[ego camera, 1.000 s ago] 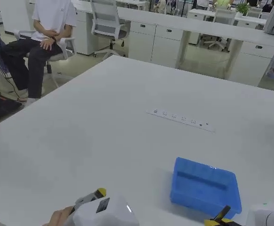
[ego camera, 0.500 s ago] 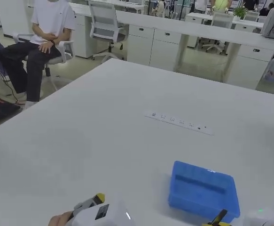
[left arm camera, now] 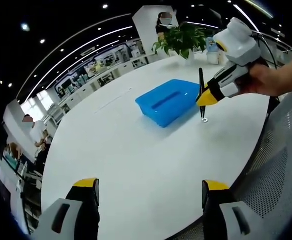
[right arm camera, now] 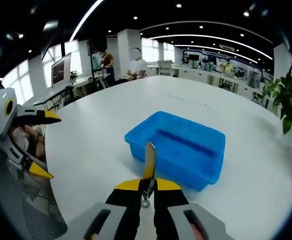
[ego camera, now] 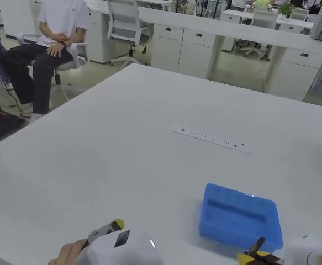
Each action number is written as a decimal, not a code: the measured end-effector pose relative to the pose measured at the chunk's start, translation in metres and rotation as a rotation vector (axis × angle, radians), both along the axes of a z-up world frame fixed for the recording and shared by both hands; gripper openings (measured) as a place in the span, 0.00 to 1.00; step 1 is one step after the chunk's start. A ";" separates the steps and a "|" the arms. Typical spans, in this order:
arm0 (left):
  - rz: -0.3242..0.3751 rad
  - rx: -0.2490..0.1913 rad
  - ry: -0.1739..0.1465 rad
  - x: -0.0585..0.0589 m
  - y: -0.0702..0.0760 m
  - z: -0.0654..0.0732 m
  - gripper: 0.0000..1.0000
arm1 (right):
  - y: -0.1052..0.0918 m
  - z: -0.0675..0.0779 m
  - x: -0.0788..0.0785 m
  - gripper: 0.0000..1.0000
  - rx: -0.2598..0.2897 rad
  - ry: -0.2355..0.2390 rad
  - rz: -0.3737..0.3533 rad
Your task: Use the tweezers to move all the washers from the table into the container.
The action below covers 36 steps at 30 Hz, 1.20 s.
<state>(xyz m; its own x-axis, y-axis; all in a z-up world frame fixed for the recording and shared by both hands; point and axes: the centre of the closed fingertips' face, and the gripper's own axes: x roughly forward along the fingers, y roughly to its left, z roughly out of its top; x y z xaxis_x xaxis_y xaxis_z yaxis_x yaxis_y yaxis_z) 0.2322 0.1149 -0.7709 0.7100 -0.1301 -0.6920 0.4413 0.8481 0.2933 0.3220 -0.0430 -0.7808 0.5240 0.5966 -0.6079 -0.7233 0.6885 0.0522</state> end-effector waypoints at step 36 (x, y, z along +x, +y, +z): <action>-0.012 0.007 0.009 -0.001 -0.002 -0.002 0.86 | 0.001 0.054 0.025 0.05 0.093 -0.043 -0.034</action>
